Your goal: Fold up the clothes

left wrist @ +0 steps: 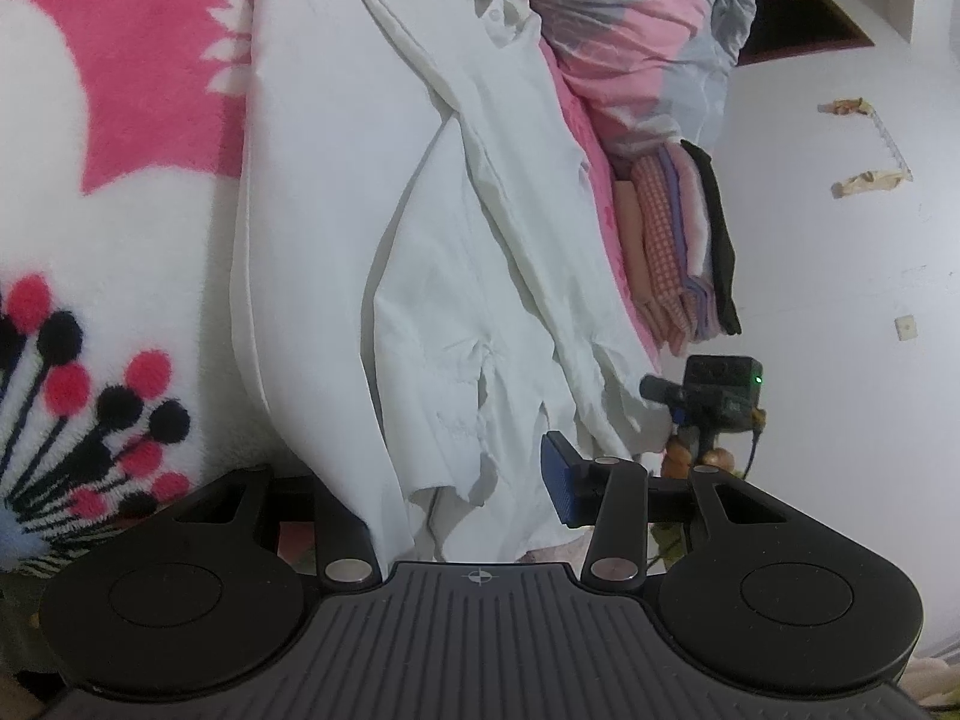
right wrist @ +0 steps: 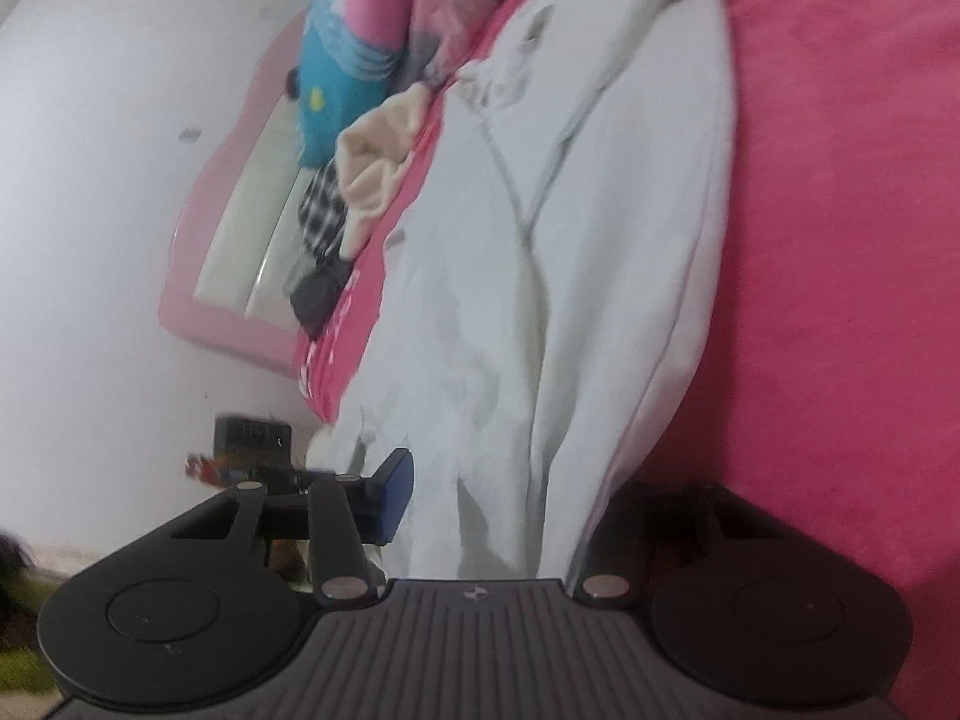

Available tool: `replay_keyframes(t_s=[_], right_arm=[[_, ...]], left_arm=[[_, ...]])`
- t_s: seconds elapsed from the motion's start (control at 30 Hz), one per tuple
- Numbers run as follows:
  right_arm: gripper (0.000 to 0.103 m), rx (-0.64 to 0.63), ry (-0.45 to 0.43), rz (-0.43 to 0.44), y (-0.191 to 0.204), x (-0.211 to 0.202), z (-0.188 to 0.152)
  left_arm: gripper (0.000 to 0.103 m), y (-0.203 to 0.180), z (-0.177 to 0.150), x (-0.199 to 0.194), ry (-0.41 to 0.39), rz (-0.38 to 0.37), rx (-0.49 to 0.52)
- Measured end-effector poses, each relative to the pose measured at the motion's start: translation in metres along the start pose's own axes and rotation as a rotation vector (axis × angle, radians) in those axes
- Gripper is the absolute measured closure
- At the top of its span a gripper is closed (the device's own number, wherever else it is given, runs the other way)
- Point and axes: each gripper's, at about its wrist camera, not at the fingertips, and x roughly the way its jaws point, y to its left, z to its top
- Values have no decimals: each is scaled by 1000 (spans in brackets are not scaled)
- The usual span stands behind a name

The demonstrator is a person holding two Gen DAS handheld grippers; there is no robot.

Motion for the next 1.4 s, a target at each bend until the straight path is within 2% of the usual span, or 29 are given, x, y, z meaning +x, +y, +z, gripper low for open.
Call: replay_keyframes(t_s=[0.03,0.17,0.3,0.43,0.53,0.83,1.0,1.13,1.4], right_arm=[[57,-12,-4,-5,2,-1,-3],[62,-42,-62,-54,11,2,-14],[76,-66,-118,-112,20,9,-24],[91,-85,-169,-152,28,11,-34],[96,-107,-214,-164,36,10,-39],[98,-151,-334,-154,62,9,-33],[98,-171,-390,-131,73,12,-17],[98,-187,-438,-124,77,12,9],[98,-185,-547,-115,64,18,97]], left_arm=[[61,-1,0,-1,-1,6,8],[74,-7,-1,-3,-7,31,40],[87,-14,-2,-8,-24,40,63],[93,-19,-2,-10,-54,29,87],[97,-23,-1,-9,-74,31,113],[100,-43,18,-23,-178,-22,185],[100,-55,42,-35,-258,-24,236],[100,-59,73,-38,-309,-16,258],[100,-62,162,-28,-409,22,311]])
